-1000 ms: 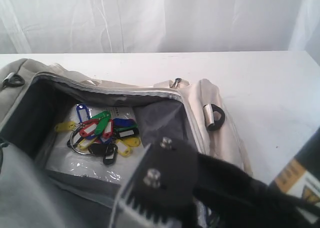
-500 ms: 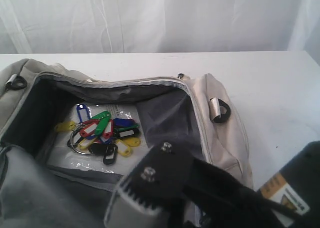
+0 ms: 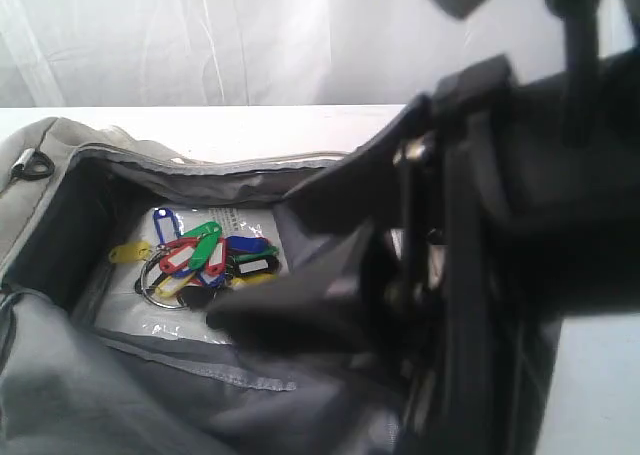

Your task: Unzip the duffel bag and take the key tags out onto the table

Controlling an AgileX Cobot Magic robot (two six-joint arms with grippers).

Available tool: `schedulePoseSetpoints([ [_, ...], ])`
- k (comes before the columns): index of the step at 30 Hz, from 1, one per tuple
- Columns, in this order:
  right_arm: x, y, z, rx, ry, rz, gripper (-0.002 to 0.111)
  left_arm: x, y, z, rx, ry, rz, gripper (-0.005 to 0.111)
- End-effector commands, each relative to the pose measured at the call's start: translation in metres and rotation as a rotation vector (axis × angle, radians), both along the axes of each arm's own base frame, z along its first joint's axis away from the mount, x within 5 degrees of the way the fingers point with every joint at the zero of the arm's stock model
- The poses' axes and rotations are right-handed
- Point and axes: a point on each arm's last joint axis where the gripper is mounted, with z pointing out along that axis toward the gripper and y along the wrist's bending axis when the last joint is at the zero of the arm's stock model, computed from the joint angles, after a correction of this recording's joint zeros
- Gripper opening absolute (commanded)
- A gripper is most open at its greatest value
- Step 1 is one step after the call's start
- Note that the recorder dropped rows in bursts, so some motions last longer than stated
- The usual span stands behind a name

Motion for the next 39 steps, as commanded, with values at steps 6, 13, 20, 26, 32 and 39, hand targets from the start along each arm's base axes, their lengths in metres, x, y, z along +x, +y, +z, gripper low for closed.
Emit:
schedulePoseSetpoints([
  [6, 0.053, -0.052, -0.009, -0.279, -0.272, -0.719, 0.049, -0.007, 0.001, -0.034, 0.018, 0.033, 0.009, 0.053],
  [13, 0.066, -0.066, -0.052, -0.339, -0.318, -0.974, 0.021, -0.003, 0.008, -0.051, 0.029, -0.022, 0.093, 0.03],
  [20, 0.077, -0.086, -0.12, -0.327, -0.165, -1.255, 0.006, 0.004, 0.013, -0.05, 0.018, -0.062, 0.164, 0.0],
  [26, 0.085, -0.077, -0.17, -0.266, 0.039, -1.27, 0.006, 0.007, 0.02, -0.047, 0.01, -0.096, 0.249, 0.0],
  [32, 0.096, -0.067, -0.213, -0.314, 0.184, -1.333, 0.006, 0.009, 0.025, -0.048, 0.019, -0.085, 0.305, 0.0],
  [39, 0.104, -0.03, -0.257, -0.363, 0.332, -1.177, 0.006, 0.009, 0.026, -0.049, 0.033, -0.081, 0.316, 0.0],
])
